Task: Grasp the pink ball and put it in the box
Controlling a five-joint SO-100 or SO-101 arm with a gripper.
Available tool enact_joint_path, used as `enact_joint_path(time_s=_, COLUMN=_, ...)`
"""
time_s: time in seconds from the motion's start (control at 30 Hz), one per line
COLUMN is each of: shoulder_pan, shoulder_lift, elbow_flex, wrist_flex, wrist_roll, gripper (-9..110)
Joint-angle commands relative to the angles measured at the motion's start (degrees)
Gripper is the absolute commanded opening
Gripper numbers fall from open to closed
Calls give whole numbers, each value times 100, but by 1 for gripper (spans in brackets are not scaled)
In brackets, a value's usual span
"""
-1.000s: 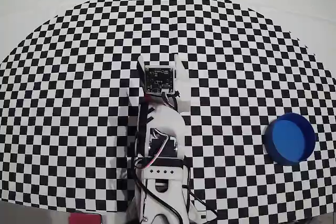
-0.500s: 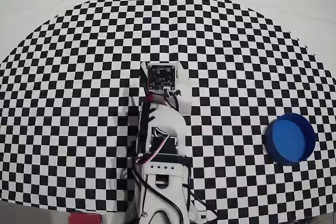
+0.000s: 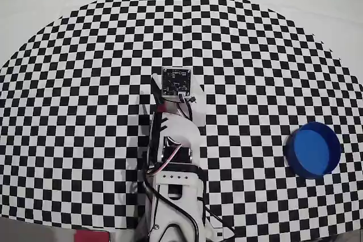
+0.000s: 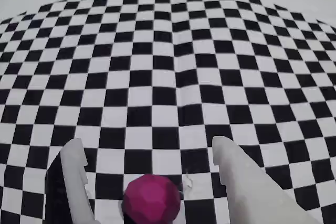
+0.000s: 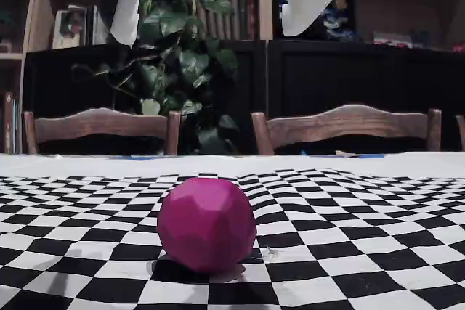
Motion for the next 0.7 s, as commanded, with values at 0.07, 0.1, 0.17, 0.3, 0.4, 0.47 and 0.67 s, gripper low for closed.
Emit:
enact_joint_path(time_s=0.07, shoulder_pan=79, shoulder_lift=-176, elbow_flex=44, wrist_flex=-26, wrist_roll=70, gripper=28)
enact_joint_path(time_s=0.1, shoulder_pan=79, shoulder_lift=-211, elbow_flex=44, wrist_flex=-35, wrist_roll=70, gripper=28)
enact_joint_path(time_s=0.17, shoulder_pan=88, shoulder_lift=-281, elbow_flex=44, wrist_flex=-35, wrist_roll=70, gripper=28)
enact_joint_path(time_s=0.3, shoulder_pan=114, shoulder_lift=-431, elbow_flex=44, wrist_flex=-35, wrist_roll=79, gripper=28)
enact_joint_path(time_s=0.4, shoulder_pan=132, shoulder_lift=-554, elbow_flex=44, wrist_flex=-35, wrist_roll=88, gripper=28)
enact_joint_path(time_s=0.47, shoulder_pan=141, shoulder_lift=-615, elbow_flex=44, wrist_flex=-35, wrist_roll=105, gripper=28)
enact_joint_path(time_s=0.67, shoulder_pan=149, shoulder_lift=-729, elbow_flex=44, wrist_flex=0, wrist_roll=141, gripper=28)
